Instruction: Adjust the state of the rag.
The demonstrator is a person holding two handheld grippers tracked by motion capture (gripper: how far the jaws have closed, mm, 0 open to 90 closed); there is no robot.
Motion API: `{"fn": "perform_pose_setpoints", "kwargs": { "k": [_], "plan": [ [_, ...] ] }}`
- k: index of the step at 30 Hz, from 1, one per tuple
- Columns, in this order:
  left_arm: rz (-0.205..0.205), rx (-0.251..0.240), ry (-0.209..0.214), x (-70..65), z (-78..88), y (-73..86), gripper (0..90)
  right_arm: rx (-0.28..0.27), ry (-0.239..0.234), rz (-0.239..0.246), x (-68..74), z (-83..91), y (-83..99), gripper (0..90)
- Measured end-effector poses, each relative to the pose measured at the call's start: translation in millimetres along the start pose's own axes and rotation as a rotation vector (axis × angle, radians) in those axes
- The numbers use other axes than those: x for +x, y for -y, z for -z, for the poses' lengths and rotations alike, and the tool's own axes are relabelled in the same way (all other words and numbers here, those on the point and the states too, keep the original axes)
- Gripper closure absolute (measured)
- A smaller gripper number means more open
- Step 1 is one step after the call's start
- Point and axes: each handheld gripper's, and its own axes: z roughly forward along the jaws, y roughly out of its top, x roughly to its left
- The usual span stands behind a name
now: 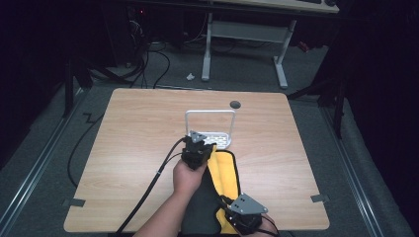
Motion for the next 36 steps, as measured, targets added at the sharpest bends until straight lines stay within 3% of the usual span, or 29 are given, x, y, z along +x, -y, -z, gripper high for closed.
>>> {"fn": "perform_pose_setpoints", "kwargs": {
  "k": [8, 12, 15, 17, 19, 23, 26, 31, 36],
  "plan": [
    [-0.012, 0.007, 0.014, -14.6, -11.1, -2.3, 81.5, -0.004, 0.025, -0.051, -9.1, 9.6, 14.1, 81.7],
    [-0.026, 0.017, 0.020, -21.2, -18.1, -3.6, 81.3, -0.004, 0.048, -0.047, -12.3, 12.0, 17.8, 81.6],
    [-0.026, 0.029, 0.034, -23.3, -24.9, -1.8, 80.0, 0.011, 0.059, -0.082, -17.2, 10.2, 26.1, 75.1],
    [-0.016, 0.034, 0.059, -25.1, -28.8, 0.1, 73.1, 0.011, 0.067, -0.118, -22.1, 10.6, 29.7, 66.3],
    [-0.007, 0.023, 0.086, -27.8, -29.5, 1.2, 64.7, -0.003, 0.077, -0.129, -26.2, 12.6, 29.7, 64.2],
    [-0.029, -0.012, 0.113, -32.4, -21.9, 0.8, 53.4, -0.020, 0.096, -0.146, -30.6, 14.3, 28.3, 61.3],
    [-0.020, -0.039, 0.141, -27.5, -12.4, 2.1, 48.6, -0.023, 0.123, -0.125, -31.1, 14.2, 28.4, 60.1],
    [-0.031, -0.048, 0.133, -12.3, 9.4, 12.6, 47.6, -0.029, 0.127, -0.128, -32.6, 13.3, 26.9, 60.0],
    [-0.047, -0.009, 0.111, 12.2, 37.3, 39.0, 50.2, -0.014, 0.122, -0.109, -31.4, 9.5, 28.0, 61.6]
  ]
}}
